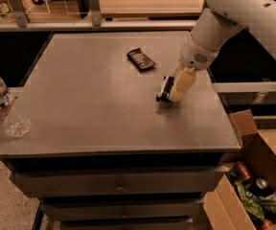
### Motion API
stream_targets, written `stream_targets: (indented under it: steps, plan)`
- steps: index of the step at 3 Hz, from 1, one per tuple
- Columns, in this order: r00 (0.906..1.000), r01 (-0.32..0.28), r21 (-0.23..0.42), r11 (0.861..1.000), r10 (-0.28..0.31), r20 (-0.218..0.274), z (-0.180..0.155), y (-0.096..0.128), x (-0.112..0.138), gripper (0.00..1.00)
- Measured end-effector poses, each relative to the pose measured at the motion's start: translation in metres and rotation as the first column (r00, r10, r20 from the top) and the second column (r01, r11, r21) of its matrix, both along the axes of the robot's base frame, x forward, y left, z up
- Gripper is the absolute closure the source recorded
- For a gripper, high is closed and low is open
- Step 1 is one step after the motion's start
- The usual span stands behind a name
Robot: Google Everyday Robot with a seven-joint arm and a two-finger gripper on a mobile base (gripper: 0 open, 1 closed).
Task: Pick rxbar blueberry
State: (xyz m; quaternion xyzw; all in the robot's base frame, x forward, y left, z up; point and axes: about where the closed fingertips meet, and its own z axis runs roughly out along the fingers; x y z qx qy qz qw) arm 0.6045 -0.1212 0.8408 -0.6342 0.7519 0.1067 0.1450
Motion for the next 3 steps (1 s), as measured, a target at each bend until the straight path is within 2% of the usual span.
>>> stream_targets:
  steps: [1, 2, 3]
  plan:
    - [0.9994, -0.017, 0.083, 0.996, 0.014, 0.033, 0.034, 0.010, -0.004, 1.00]
    - [0.9953, -0.039, 0.153, 0.987, 0.025, 0.093, 0.073, 0.018, -0.004, 1.00]
    - [0.9953, -0.039, 0.153, 0.987, 0.025, 0.093, 0.073, 0.018, -0.004, 1.00]
